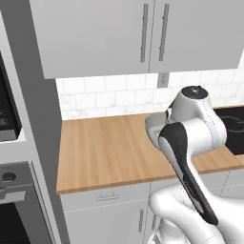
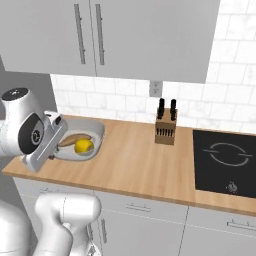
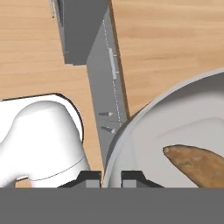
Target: Take the meat container that has the fish and place it on the second highest rack of the freezer. Then take the vegetable container that has the sweet potato and lemon and place it on the highest rack of the freezer.
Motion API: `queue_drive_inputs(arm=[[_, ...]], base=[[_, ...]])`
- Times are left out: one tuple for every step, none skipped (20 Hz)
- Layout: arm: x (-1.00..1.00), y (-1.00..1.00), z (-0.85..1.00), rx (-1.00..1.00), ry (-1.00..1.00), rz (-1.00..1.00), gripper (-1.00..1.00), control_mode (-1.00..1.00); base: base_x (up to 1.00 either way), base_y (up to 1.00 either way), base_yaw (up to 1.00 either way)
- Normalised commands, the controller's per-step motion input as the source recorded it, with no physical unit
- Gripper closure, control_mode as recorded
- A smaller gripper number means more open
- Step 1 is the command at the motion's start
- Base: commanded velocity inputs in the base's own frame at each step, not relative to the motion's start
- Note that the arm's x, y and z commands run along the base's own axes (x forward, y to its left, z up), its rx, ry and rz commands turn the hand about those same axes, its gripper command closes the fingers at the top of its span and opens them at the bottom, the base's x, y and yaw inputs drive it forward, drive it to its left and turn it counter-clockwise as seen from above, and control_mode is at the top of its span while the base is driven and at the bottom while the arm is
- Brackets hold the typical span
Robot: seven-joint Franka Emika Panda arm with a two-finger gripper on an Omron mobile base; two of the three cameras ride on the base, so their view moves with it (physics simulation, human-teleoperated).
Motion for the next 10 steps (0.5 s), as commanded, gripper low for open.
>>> queue_drive_inputs(arm=[[-0.03, 0.00, -0.43, -0.14, 0.00, 0.23, 1.00, -1.00], [-0.02, 0.00, -0.55, -0.18, 0.00, 0.23, 1.00, -1.00], [0.00, -0.09, -0.56, -0.19, 0.00, 0.21, 1.00, -1.00], [0.00, -0.06, -0.46, -0.17, 0.00, 0.19, 1.00, -1.00], [-0.04, -0.06, -0.29, -0.11, 0.00, 0.18, 1.00, -1.00], [-0.14, 0.00, -0.14, -0.05, 0.00, 0.11, 1.00, -1.00], [-0.17, 0.00, 0.00, 0.00, 0.00, 0.06, 1.00, -1.00], [0.00, 0.00, 0.00, 0.00, 0.00, 0.00, 1.00, -1.00], [0.00, 0.00, 0.00, 0.00, 0.00, 0.00, 1.00, -1.00], [0.00, 0.00, 0.00, 0.00, 0.00, 0.00, 1.00, -1.00]], base=[[0.00, 0.00, 0.00], [0.00, 0.00, 0.00], [0.00, 0.00, 0.00], [0.00, 0.00, 0.00], [0.00, 0.00, 0.00], [0.00, 0.00, 0.00], [0.00, 0.00, 0.00], [0.00, 0.00, 0.00], [0.00, 0.00, 0.00], [0.00, 0.00, 0.00]])
